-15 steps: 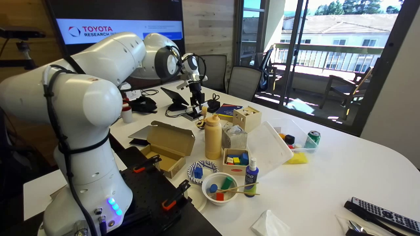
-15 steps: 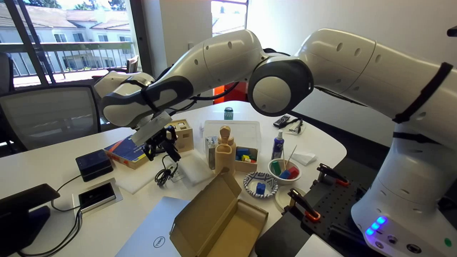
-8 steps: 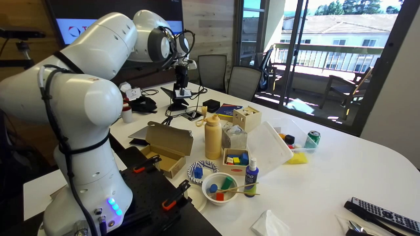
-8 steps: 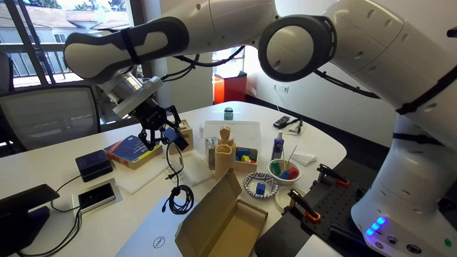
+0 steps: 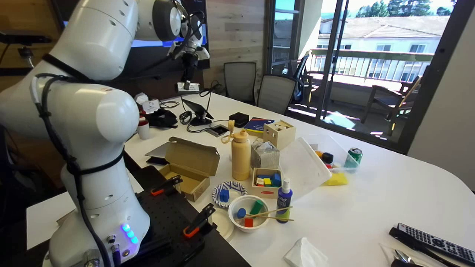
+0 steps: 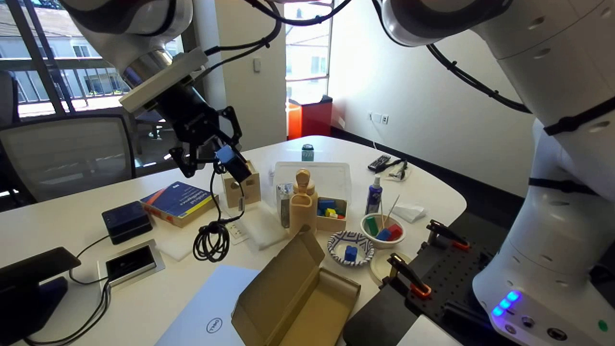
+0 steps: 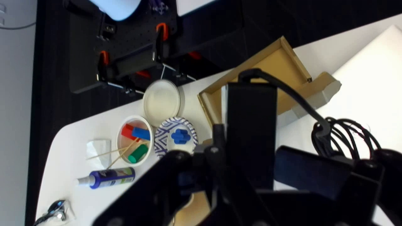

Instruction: Pick up the charger and put it in the box

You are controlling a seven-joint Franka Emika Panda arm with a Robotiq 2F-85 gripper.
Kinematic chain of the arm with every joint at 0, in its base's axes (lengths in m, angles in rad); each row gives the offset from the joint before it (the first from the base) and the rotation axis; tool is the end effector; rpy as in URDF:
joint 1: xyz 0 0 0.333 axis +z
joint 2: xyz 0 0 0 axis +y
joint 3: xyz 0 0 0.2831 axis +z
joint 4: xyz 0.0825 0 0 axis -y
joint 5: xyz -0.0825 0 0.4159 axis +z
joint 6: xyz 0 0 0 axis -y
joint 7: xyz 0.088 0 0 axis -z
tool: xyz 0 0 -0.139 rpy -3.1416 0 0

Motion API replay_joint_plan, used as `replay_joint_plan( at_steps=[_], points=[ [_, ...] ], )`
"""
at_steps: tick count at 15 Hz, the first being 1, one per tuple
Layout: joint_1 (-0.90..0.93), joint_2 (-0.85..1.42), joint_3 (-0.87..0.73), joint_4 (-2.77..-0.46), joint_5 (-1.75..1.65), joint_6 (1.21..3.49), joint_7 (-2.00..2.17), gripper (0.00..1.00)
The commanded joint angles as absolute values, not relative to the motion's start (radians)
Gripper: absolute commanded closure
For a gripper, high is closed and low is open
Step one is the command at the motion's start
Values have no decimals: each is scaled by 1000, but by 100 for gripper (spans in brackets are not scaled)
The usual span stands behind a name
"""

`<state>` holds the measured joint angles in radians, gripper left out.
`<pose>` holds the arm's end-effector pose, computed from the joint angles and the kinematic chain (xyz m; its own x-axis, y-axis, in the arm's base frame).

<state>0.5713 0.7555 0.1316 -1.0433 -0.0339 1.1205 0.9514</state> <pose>0.5200 0.4055 0.3080 0.8493 -0.3350 -0.4079 -0.1167 -0.8728 0.4739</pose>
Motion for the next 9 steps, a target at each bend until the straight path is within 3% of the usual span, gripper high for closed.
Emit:
replay_joint_plan(
  at_steps=[1,9],
  points=[
    [547,561,140,-1284,93,1087,1082,87],
    [456,398,149,-1665,311,1261,1117,87]
  ],
)
